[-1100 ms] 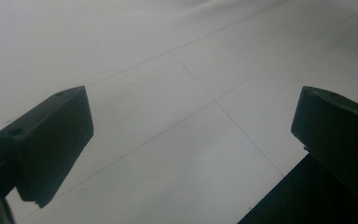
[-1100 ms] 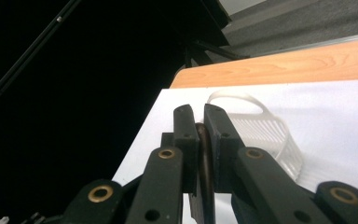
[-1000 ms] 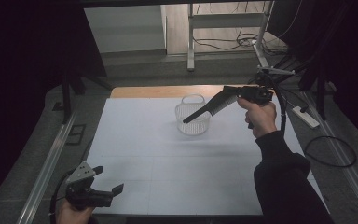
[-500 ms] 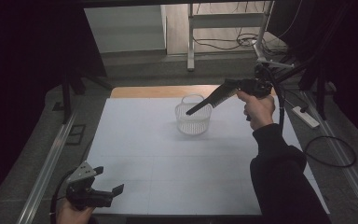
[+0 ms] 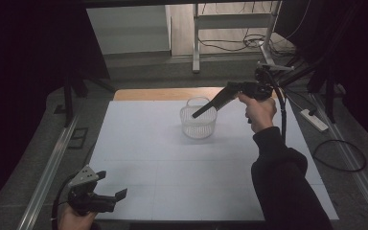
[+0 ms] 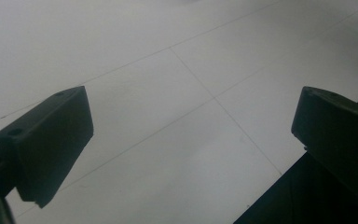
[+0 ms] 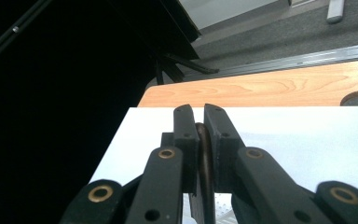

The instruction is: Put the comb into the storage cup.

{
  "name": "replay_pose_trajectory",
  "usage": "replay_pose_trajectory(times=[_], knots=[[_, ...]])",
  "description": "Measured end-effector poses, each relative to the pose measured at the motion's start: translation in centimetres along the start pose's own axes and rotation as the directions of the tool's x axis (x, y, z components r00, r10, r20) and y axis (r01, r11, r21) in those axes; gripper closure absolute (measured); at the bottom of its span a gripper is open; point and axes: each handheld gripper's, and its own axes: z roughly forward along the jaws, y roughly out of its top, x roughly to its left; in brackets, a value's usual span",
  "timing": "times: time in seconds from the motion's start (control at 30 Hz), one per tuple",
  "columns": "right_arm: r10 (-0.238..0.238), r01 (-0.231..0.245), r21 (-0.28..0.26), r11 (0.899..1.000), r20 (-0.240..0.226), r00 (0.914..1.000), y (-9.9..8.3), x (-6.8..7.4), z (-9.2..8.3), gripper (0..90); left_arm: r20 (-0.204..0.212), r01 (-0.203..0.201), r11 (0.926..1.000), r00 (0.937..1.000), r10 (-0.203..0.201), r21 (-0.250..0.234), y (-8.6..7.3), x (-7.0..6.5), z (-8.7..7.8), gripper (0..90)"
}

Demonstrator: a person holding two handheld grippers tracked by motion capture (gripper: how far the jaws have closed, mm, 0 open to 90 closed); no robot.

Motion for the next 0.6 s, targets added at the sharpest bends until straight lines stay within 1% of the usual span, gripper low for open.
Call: replay_pose_trajectory(times=[0.17,0.37,0.6], knots=[[-0.003,0.003,0.003,1.0,0.014,0.9999,-0.2,0.0,0.7,84.1,0.001,0.0,1.0,1.0,0.0,0.0,0.0,0.0,0.0,0.0],[-0.02,0.02,0.007,1.0,0.036,0.9991,-0.6,0.2,1.4,84.1,0.0,0.003,1.0,1.0,-0.003,0.0,0.0,0.0,0.0,0.0],[-0.031,0.03,0.012,0.999,0.049,0.9983,-1.1,0.3,2.4,84.1,0.005,0.008,1.0,1.0,-0.008,-0.003,0.0,0.1,0.0,0.0]])
